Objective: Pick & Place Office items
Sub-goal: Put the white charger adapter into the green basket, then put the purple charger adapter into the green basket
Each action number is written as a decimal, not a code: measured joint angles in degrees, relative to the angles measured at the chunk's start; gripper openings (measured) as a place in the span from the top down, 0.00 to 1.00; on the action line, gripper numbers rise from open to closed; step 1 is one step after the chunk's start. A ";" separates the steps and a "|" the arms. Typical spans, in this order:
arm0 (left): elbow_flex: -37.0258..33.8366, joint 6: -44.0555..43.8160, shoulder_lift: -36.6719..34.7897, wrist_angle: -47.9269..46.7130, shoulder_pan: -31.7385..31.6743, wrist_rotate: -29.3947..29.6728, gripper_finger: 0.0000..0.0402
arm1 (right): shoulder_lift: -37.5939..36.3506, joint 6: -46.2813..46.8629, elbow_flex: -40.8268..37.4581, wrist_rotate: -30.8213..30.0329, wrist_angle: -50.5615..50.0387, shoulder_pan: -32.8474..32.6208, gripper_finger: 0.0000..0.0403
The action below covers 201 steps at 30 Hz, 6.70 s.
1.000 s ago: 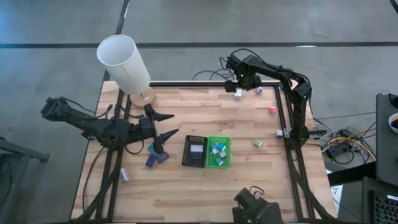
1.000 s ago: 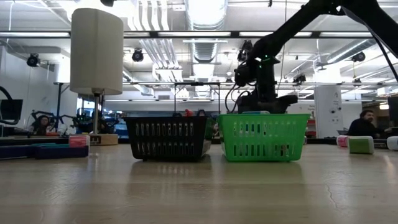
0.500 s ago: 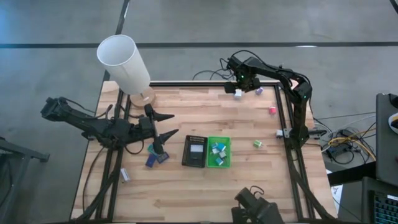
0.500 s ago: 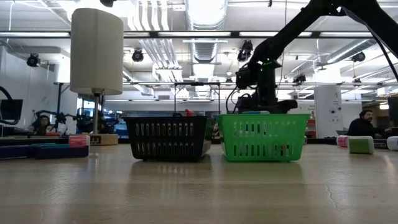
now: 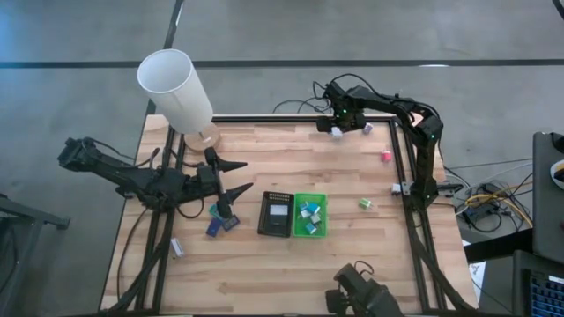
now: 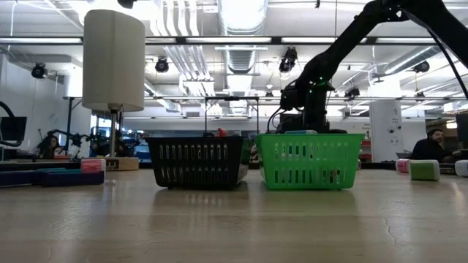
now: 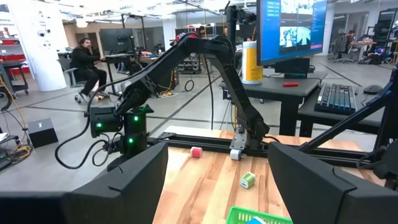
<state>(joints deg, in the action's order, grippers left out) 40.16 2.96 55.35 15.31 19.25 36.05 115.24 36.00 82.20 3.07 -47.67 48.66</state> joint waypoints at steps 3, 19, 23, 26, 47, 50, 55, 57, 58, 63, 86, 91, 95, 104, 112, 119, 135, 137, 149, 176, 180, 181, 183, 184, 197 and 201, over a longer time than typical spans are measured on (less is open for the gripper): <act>0.00 0.00 0.00 0.00 0.00 0.00 0.29 | 0.00 0.32 -0.26 0.37 -0.03 0.01 0.25; 0.00 0.00 0.00 -0.09 0.00 0.00 0.29 | -0.02 2.47 -2.85 -0.18 4.33 0.16 0.34; 0.00 -0.09 0.00 -0.85 0.00 0.00 0.29 | -0.04 2.60 -2.87 -0.20 4.75 0.14 0.44; 0.00 -0.42 0.00 -1.31 -0.02 0.00 0.29 | -0.11 2.54 -3.09 -0.19 4.77 0.14 0.54; 0.00 -0.42 0.00 -1.65 -0.04 0.00 0.29 | -10.34 -14.53 -2.96 2.95 1.16 0.96 0.59; 0.00 -0.41 0.00 -1.64 -0.04 0.00 0.29 | -15.08 -17.06 -3.15 2.77 1.24 0.06 0.59; 0.00 -0.22 0.00 -1.66 -0.04 0.00 0.29 | -23.15 -20.99 -4.19 1.53 1.17 -3.11 0.59; 0.00 -0.23 0.01 -1.66 -0.04 0.00 0.29 | -26.39 -21.86 -4.89 -0.14 1.35 -5.20 0.59; 0.00 -0.22 0.02 -1.66 -0.04 -0.01 0.29 | -27.94 -22.56 -5.39 -0.90 1.38 -6.35 0.59; 0.00 -0.22 0.02 -1.66 -0.09 0.00 0.29 | -35.27 -24.25 -8.73 -5.38 2.02 -14.76 0.59; -0.02 -4.30 0.02 -0.35 -0.09 0.02 0.29 | -49.19 -24.45 -26.14 -21.68 36.02 -55.09 0.59; -0.11 -5.36 0.50 -0.35 -0.09 0.00 0.29 | -47.23 -24.43 -30.62 -21.73 44.12 -59.66 0.59; -0.11 -5.56 1.43 -0.35 -0.09 0.01 0.29 | -44.89 -24.31 -33.41 -21.73 49.97 -62.60 0.59; -0.11 -6.21 2.19 -0.35 -0.09 0.01 0.29 | -36.37 -19.52 -36.19 -21.73 53.96 -64.43 0.59; -0.11 -6.16 2.19 -0.37 -0.09 0.00 0.29 | -26.89 -13.34 -35.80 -19.31 53.73 -63.27 0.59; -0.11 -6.25 2.19 -0.52 -0.09 0.00 0.29 | -23.32 -7.44 -35.63 -13.19 49.76 -61.89 0.59; -0.11 -6.41 2.19 -0.81 -0.09 0.00 0.29 | -24.73 -1.85 -35.63 -10.28 39.33 -61.76 0.46; -0.11 -6.42 2.19 -0.81 -0.09 0.01 0.29 | -24.88 -1.83 -35.60 -10.29 39.33 -61.76 0.33; -0.11 -6.42 2.19 -0.83 -0.09 0.02 0.29 | -27.25 -5.64 -29.30 -10.15 30.81 -61.29 0.13; -0.11 -6.42 2.19 -1.49 -0.09 0.02 0.29 | -42.38 2.89 -9.02 -31.80 -25.01 -41.70 0.19; -0.11 -6.43 2.19 -1.65 -0.09 0.01 0.29 | -40.83 -2.05 -9.71 -31.28 -24.89 -32.82 0.19; -0.11 -6.43 2.19 -1.66 -0.09 0.00 0.29 | -40.41 -3.26 -9.95 -31.26 -24.82 -30.67 0.19; -0.11 -6.43 2.19 -1.66 -0.07 0.01 0.29 | -39.51 -5.26 -10.52 -30.86 -24.85 -26.46 0.19; -0.11 -6.42 2.19 -1.66 -0.07 0.02 0.29 | -38.96 -6.36 -10.90 -30.04 -24.73 -24.38 0.19; -0.11 -6.43 2.19 -1.68 -0.07 0.02 0.29 | -30.25 -17.52 -16.13 -17.84 -8.15 -4.32 0.19; -0.11 -6.43 2.19 -1.70 -0.07 0.00 0.29 | -26.87 -21.88 -16.34 -17.78 -6.85 -0.40 0.19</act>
<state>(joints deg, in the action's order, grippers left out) 40.05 -3.46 57.54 13.61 19.18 36.05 88.37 14.13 65.87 -14.71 -54.52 48.26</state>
